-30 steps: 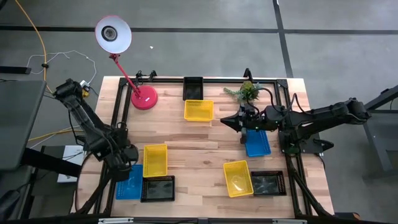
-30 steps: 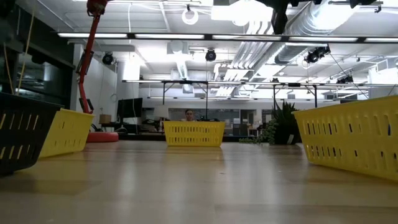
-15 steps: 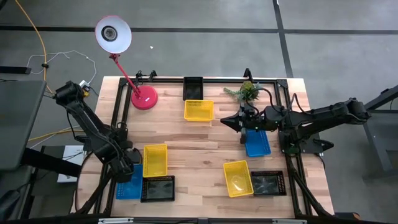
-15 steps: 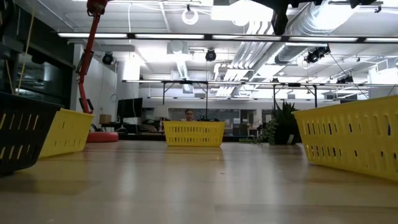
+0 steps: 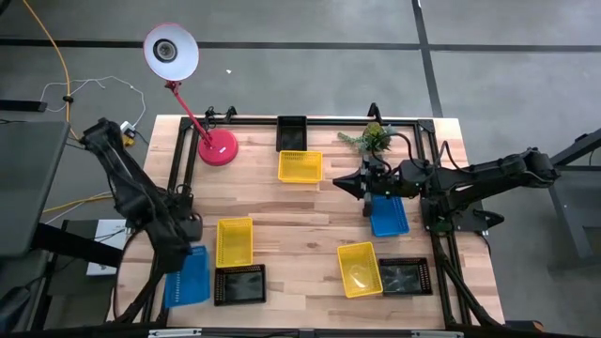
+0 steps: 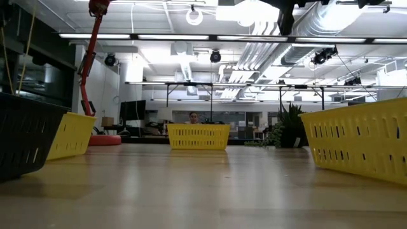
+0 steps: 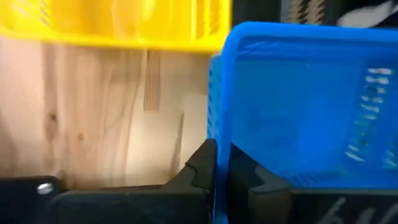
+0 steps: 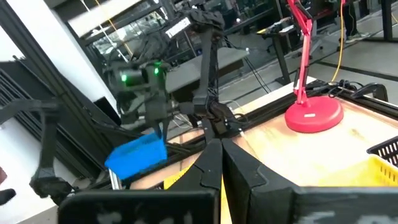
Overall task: Stack baskets by color
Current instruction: Stack the left blue bin on the right stacked blue bin
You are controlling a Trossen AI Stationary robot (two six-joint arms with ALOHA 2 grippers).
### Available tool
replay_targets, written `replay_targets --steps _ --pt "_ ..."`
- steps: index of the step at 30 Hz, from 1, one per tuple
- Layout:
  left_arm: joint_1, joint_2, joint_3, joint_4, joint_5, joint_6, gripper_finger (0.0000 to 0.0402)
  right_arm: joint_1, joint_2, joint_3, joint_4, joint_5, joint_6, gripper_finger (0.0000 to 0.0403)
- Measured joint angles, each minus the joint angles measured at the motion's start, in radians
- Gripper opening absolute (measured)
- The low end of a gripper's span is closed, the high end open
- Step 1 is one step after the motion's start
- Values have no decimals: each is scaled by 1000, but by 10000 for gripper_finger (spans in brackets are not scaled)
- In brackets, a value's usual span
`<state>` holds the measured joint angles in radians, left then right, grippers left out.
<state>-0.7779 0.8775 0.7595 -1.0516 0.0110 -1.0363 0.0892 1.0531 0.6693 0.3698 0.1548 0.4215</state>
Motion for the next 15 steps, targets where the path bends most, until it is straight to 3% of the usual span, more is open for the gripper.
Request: replay_targets --steps 3,6,10,15 --pt "41 -46 98 -34 -34 1 1 0 0 0 38 12 79 0" --pt "117 -49 192 -28 -140 69 0 -9 0 0 123 38 163 0" --pt "277 34 275 26 -262 280 0 -24 0 0 279 39 181 0" --pt "512 192 288 223 -267 556 0 -51 0 0 451 35 181 0"
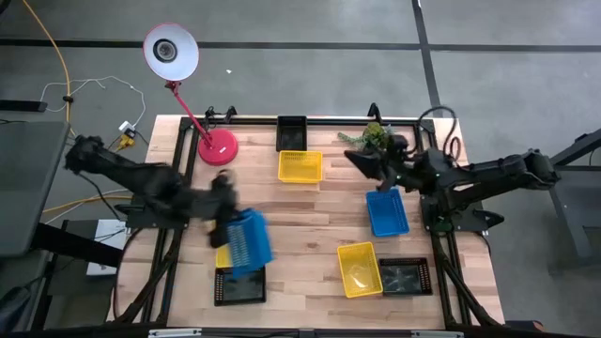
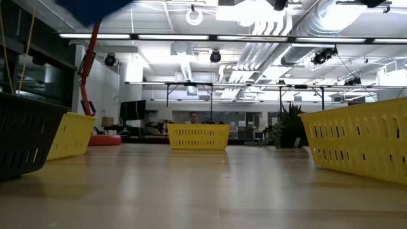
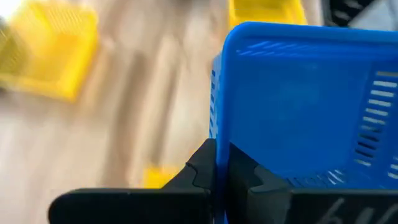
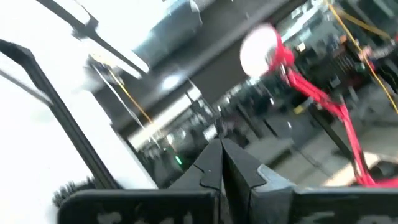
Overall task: Stack baskets by color
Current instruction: Stack the left blue bin on the right stacked blue bin
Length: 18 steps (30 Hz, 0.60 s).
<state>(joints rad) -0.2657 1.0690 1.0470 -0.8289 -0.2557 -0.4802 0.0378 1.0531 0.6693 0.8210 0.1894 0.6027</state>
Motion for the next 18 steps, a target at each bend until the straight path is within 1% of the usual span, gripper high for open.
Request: replay_targets --steps 3,6,11,13,15,18 --pt "123 118 0 182 -3 138 0 -12 0 0 66 -3 -6 0" --pt "213 232 0 444 -2 222 0 -22 0 0 142 -7 -46 0" --pt "297 441 1 938 10 305 0 -32 0 0 262 -7 -134 0" --pt "318 522 1 1096 13 317 0 -32 0 0 282 -8 -153 0" --pt "333 617 36 1197 15 316 0 -32 0 0 284 -8 -157 0" --pt "353 750 146 1196 53 301 0 -32 0 0 275 -8 -157 0"
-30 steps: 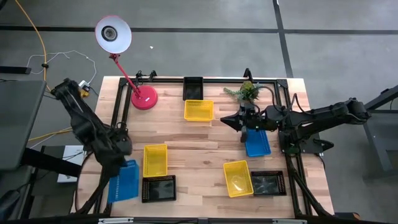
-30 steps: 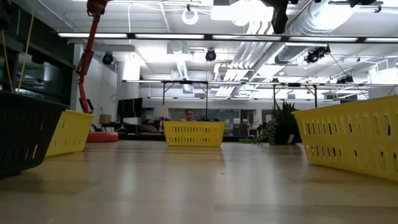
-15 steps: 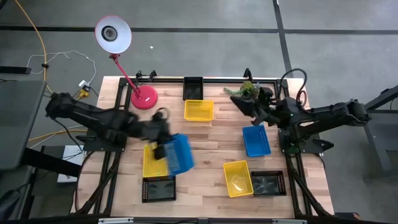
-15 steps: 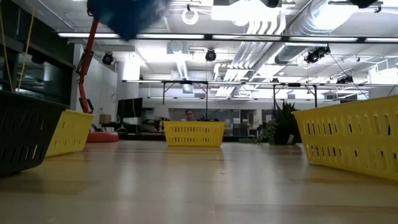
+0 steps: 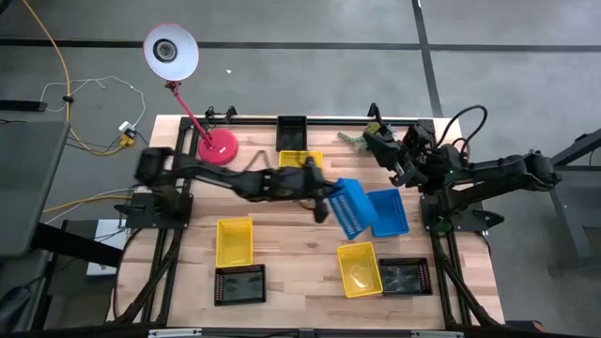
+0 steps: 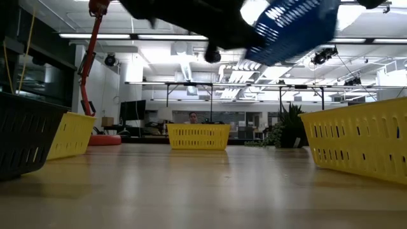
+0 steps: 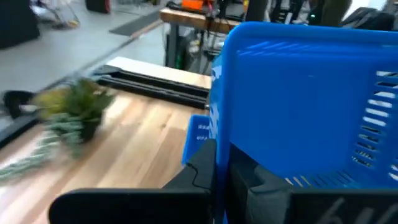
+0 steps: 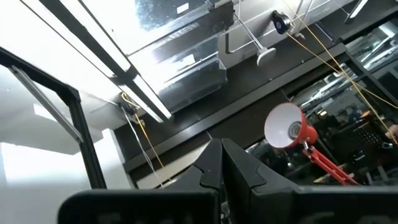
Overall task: Stack baskets by color
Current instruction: Stack the left blue bin on the right stacked blue bin
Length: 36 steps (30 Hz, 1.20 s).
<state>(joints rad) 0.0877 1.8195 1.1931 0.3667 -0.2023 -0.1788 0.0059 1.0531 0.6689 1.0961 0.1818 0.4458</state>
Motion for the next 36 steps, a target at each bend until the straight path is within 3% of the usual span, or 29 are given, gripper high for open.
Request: replay_targets --steps 8,13,24,36 --pt "17 286 411 -266 61 56 0 0 0 0 2 8 1 0" --pt "17 394 558 -354 64 129 0 0 0 0 0 8 1 0" --pt "45 495 629 -335 70 152 0 1 0 0 -20 8 27 0" --pt "56 496 629 -315 67 191 0 1 0 0 -24 8 26 0"
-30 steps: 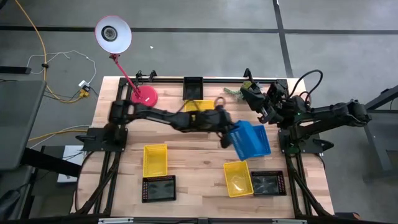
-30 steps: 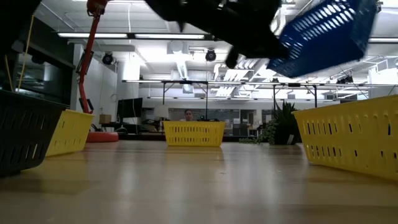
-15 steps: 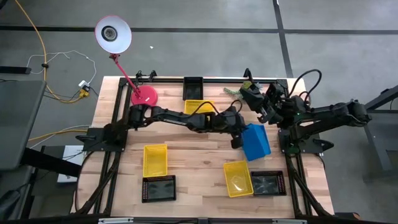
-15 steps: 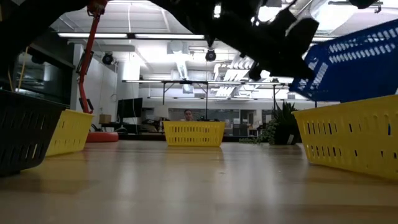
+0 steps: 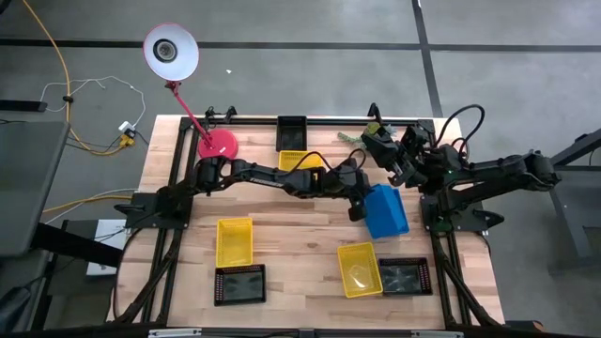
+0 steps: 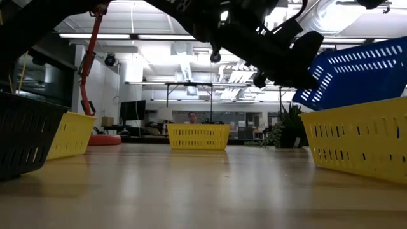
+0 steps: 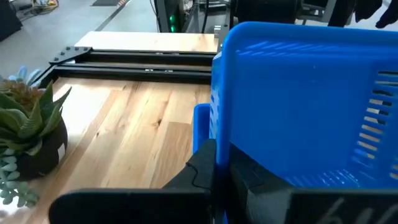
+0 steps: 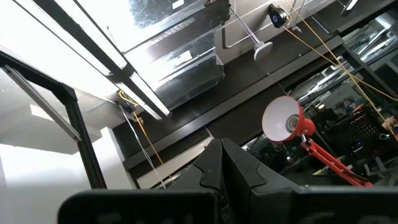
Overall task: Stack baskets by color
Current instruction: Stack the left blue bin on the right stacked blue bin, then stack the top black bin on the right black bin
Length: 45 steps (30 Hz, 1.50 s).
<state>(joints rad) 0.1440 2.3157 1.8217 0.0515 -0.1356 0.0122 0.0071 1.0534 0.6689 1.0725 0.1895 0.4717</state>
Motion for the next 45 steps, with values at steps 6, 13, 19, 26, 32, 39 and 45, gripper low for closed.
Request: replay_targets --steps 6,13,19,26,32,39,45 --pt "0 0 0 1 -2 11 18 0 0 0 -5 0 0 0" --pt "-1 0 0 20 -2 22 81 0 0 0 -46 1 0 0" --pt "-1 -10 -1 19 1 10 141 0 0 0 -45 1 -1 0" --pt "24 -140 -1 -169 98 32 174 0 0 0 -41 1 -1 0" --pt "83 -336 -1 -515 93 108 165 -1 0 0 -52 1 -1 0" --pt "158 -589 -65 -832 101 56 142 -1 0 0 -82 2 -28 0" --pt "170 -919 -369 -779 131 -60 109 -1 0 0 -167 12 -79 0"
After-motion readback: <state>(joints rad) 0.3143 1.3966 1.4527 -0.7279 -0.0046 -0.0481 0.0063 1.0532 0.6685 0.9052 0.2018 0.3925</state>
